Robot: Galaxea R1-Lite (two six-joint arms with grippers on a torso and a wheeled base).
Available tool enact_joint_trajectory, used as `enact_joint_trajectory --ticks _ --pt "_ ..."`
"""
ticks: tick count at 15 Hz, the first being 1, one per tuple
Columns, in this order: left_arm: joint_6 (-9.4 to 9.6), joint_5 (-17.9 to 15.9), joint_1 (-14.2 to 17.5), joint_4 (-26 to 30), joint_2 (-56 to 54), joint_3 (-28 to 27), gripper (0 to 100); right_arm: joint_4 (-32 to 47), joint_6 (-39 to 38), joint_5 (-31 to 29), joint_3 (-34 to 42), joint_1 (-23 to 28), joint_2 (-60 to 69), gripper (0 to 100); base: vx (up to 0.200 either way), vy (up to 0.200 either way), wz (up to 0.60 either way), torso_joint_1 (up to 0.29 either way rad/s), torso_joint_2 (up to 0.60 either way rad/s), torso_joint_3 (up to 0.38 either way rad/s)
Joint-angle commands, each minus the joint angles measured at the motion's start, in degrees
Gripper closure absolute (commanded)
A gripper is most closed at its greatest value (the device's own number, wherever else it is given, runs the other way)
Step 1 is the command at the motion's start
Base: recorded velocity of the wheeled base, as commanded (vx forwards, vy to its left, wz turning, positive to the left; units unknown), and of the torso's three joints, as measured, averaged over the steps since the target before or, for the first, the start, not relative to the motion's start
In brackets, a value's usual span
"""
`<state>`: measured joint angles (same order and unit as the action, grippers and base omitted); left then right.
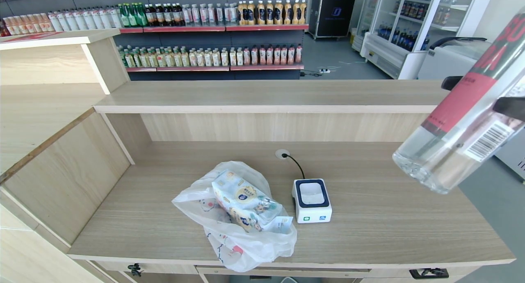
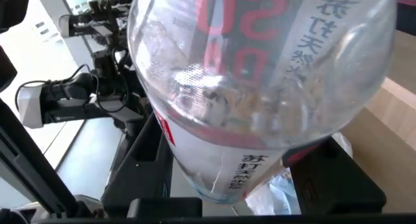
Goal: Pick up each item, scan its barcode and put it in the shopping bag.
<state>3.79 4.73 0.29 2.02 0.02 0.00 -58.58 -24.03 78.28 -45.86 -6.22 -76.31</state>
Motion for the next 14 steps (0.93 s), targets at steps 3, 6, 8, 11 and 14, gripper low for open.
enact_joint_trajectory --ticks 3,6,8,11,14 --pt "-0.01 0.0 0.0 0.0 0.0 0.0 0 -0.1 0.2 -0.2 0.6 -2.5 -0.3 100 0.0 0.0 0.0 0.0 0.0 0.0" --pt "0.08 0.0 0.1 0.0 0.0 0.0 0 0.7 -0.9 -4.4 -0.5 -7.8 0.0 100 0.0 0.0 0.0 0.0 0.0 0.0" --pt "-0.01 0.0 0.0 0.0 0.0 0.0 0 1.7 -6.3 -8.9 -2.4 -13.6 1.5 100 0.0 0.0 0.0 0.0 0.0 0.0" --pt "0.08 0.0 0.1 0.0 0.0 0.0 0 1.8 -6.9 -10.4 -2.1 -18.5 3.0 100 0.0 0.0 0.0 0.0 0.0 0.0" --pt "0.08 0.0 0.0 0.0 0.0 0.0 0 2.1 -6.8 -10.5 -0.5 -21.0 3.6 100 0.0 0.0 0.0 0.0 0.0 0.0"
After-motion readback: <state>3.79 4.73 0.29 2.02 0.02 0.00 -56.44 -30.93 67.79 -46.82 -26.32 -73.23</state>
